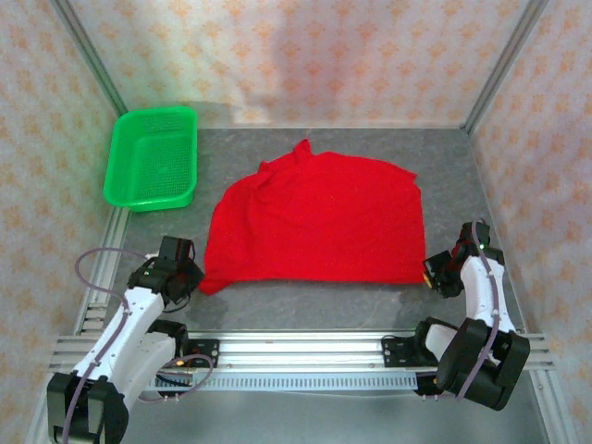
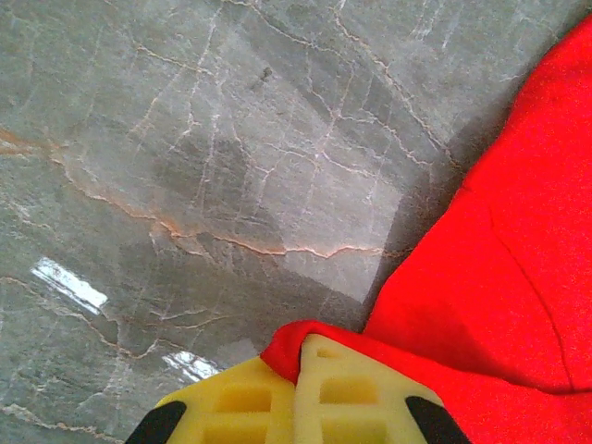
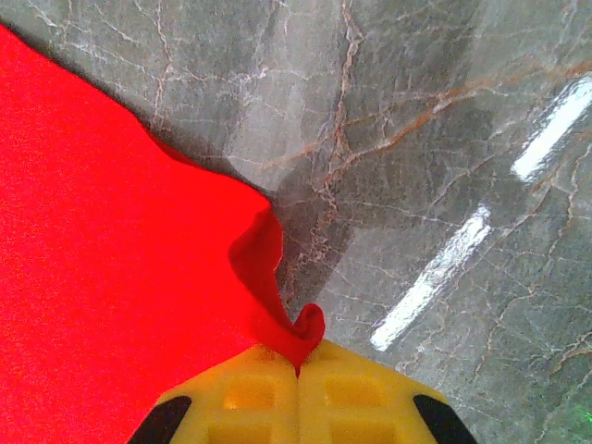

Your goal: Fold and stack the t-shirts

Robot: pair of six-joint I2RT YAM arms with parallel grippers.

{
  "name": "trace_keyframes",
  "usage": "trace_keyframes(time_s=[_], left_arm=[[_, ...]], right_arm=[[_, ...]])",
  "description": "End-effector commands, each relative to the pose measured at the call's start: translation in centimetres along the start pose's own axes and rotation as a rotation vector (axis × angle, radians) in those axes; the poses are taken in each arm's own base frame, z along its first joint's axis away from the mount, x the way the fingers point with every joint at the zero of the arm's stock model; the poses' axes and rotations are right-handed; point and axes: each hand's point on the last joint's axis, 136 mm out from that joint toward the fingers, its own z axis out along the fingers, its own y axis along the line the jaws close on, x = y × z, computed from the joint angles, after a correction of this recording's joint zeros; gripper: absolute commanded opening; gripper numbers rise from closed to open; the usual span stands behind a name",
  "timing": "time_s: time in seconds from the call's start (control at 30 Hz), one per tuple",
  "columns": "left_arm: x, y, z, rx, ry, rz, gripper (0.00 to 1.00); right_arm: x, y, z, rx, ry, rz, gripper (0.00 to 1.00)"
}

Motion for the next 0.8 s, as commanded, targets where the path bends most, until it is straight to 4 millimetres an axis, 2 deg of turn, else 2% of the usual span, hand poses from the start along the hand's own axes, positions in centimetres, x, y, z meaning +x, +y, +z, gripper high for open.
trace_keyframes(time_s=[0.0,0.2,0.43,0.47,0.5,0.53,0.57,0.6,0.67,0.77], left_arm=[[-0.9,-0.1,0.0,0.0,-0.047,-0.023,0.0],[0.0,0.8,1.3,-0.067,0.009,-0.01,0.0],[-0.1,0.2,1.8,-0.072,0.03,0.008,0.01],[-0.1,0.0,1.7,-0.064,0.03,0.01,0.11],[0.0,-0.2,1.7,-0.052,0.034,0.007,0.27],[0.0,-0.3,1.6,-0.044,0.035,0.004,0.42],[-0.1,-0.4,1.3,-0.041,0.034,-0.003,0.53],[-0.3,-0.4,1.0,-0.041,0.026,-0.011,0.6],[-0.8,-0.6,0.0,-0.034,0.008,-0.025,0.71],[-1.6,-1.3,-1.6,-0.006,-0.017,-0.056,0.8]], right_arm=[[-1.1,-0.6,-0.1,0.049,-0.053,0.012,0.0],[-1.2,-1.3,0.7,0.085,-0.05,0.024,0.0],[-1.2,-1.7,1.0,0.1,-0.055,0.029,0.0],[-1.2,-1.8,0.9,0.103,-0.058,0.031,0.0],[-1.2,-1.8,0.9,0.106,-0.06,0.033,0.04],[-1.3,-1.8,0.7,0.107,-0.062,0.035,0.1],[-1.3,-1.7,0.5,0.101,-0.063,0.034,0.18],[-1.3,-1.5,0.3,0.094,-0.066,0.032,0.29],[-1.3,-1.3,-0.4,0.094,-0.066,0.032,0.42],[-1.0,-1.0,-1.4,0.082,-0.065,0.031,0.53]])
